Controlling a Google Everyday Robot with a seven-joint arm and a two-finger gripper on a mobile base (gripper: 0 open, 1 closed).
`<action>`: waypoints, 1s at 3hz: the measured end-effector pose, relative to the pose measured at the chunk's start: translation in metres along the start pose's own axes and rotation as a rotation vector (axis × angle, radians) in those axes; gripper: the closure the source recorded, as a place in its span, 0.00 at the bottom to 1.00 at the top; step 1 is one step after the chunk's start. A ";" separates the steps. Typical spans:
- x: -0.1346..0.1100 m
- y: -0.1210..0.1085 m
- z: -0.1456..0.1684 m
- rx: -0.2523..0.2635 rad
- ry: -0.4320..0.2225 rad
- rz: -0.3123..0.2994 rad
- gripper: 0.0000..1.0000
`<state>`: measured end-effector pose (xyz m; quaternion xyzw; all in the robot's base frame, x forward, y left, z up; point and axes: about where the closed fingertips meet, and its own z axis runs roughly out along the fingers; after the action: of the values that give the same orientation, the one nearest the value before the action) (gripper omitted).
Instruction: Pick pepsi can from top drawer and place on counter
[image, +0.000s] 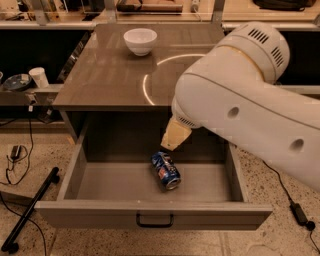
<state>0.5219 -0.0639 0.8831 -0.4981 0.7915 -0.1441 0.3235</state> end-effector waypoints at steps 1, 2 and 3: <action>0.043 -0.011 0.007 -0.013 -0.010 0.068 0.00; 0.078 -0.032 0.010 0.010 -0.121 0.159 0.00; 0.085 -0.042 0.006 0.030 -0.205 0.197 0.00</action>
Offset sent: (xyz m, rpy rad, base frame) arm -0.0042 -0.0461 0.0051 0.7595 -0.0512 0.0290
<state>0.5301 -0.1577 0.8710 -0.4252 0.7971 -0.0720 0.4226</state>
